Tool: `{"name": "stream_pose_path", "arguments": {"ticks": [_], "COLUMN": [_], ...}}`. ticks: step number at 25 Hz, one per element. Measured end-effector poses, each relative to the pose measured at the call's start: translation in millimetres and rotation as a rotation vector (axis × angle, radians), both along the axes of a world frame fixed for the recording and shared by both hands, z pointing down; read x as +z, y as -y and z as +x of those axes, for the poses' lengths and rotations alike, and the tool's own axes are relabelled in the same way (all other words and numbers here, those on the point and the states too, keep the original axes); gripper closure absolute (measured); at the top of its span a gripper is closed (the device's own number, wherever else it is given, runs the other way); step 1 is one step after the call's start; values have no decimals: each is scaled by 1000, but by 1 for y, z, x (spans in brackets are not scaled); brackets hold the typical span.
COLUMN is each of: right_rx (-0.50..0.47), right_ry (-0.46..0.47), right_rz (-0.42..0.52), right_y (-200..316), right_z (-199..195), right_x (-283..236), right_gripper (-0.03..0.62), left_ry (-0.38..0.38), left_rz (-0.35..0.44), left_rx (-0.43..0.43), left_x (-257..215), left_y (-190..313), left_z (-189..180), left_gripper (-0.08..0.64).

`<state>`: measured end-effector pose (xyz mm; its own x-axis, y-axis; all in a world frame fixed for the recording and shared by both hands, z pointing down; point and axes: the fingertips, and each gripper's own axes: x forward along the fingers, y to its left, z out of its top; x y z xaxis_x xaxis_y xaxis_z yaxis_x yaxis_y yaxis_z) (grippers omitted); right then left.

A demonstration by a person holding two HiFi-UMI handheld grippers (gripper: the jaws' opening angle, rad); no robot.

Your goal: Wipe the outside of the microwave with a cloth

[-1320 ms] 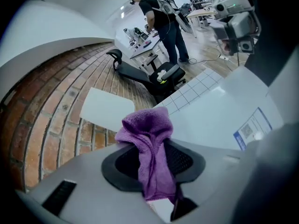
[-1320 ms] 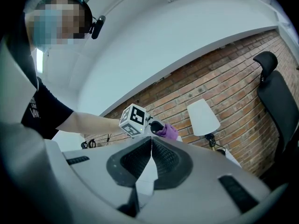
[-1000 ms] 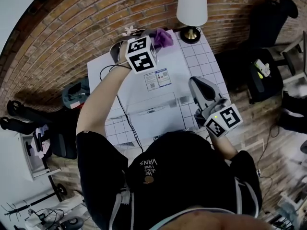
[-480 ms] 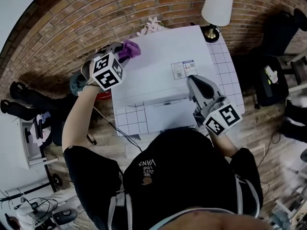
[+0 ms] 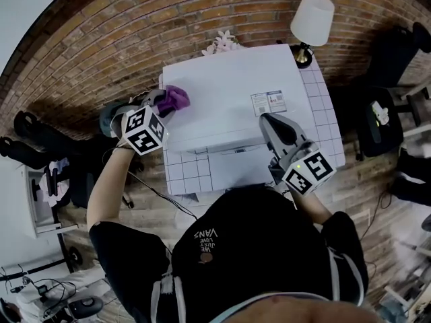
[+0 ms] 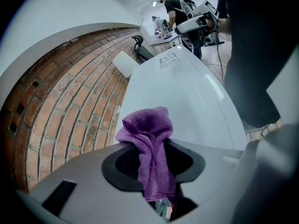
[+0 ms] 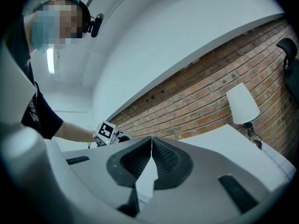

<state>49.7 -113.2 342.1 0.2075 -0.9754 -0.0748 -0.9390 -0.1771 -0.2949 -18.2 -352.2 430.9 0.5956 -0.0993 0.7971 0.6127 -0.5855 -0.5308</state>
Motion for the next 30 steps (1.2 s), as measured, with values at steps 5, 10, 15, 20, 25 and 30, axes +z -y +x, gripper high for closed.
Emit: {"name": "stream_pose_path", "arguments": {"ticks": [5, 10, 15, 20, 25, 30], "right_rx": [14, 41, 83, 135, 187, 212], "right_ry": [-2, 7, 20, 27, 29, 28], "right_rz": [1, 2, 3, -2, -8, -11], "right_y": [-7, -25, -50, -81, -107, -118], "right_z": [9, 25, 47, 72, 92, 101], "right_x": [-1, 2, 6, 8, 10, 8], "right_gripper": [588, 589, 588, 588, 589, 589], "left_ry": [-9, -26, -32, -20, -35, -41], "left_rz": [-12, -14, -23, -28, -46, -66], "left_rx": [59, 164, 293, 431, 525, 556], "left_x": [-4, -10, -13, -11, -15, -17], "left_y": [-31, -79, -144, -212, -266, -288], "left_z": [25, 74, 128, 172, 207, 221], "left_gripper": [420, 420, 420, 420, 420, 420]}}
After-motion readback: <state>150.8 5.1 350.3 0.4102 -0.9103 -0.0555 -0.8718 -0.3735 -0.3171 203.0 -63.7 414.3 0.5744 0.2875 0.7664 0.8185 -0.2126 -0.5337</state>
